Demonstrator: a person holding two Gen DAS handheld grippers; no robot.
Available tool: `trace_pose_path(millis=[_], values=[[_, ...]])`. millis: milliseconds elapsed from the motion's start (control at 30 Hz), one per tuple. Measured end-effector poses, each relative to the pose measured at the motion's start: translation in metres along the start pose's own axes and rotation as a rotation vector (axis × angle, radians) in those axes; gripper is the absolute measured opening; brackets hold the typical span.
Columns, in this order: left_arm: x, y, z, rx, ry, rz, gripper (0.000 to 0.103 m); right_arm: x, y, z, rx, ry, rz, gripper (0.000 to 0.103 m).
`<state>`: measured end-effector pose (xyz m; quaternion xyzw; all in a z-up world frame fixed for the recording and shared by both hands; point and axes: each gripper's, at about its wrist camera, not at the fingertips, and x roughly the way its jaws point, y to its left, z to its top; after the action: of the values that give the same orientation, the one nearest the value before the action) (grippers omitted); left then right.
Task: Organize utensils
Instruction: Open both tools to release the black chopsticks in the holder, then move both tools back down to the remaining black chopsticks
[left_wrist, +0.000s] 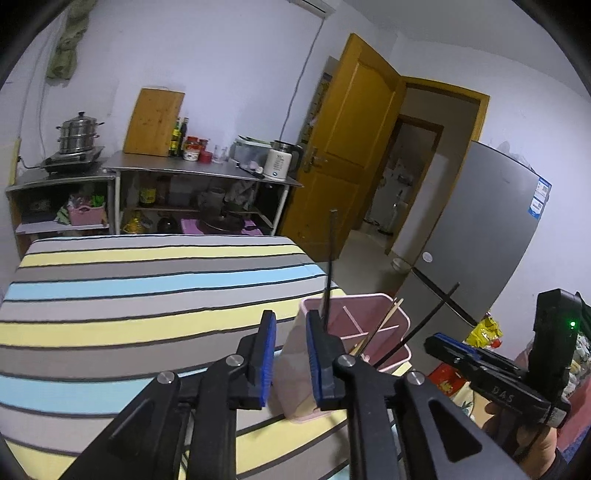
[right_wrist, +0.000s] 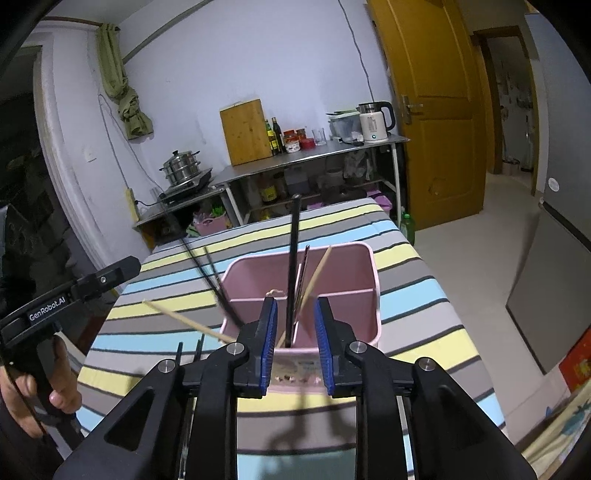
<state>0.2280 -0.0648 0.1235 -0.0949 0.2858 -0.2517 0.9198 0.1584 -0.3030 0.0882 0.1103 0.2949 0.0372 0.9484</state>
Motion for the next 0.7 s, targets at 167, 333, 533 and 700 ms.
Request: trace_pose_path(millis=[167,333,533,700], values=[[-0.020,0.014,-0.022,-0.044,0.000,0.007,0.021,-0.010,0.008,-0.016,-0.018,0.006,0.018,0.022],[-0.040,0.024,-0.052,-0.062,0.003,0.037,0.022,-0.017,0.019,-0.034,-0.040,0.023,0.044,0.022],[-0.055,0.037,-0.088,-0.070,0.037,0.088,0.022,-0.018,0.030,-0.056,-0.055,0.058,0.077,0.022],[-0.058,0.048,-0.112,-0.092,0.077,0.122,0.022,-0.012,0.038,-0.074,-0.062,0.104,0.100,0.022]])
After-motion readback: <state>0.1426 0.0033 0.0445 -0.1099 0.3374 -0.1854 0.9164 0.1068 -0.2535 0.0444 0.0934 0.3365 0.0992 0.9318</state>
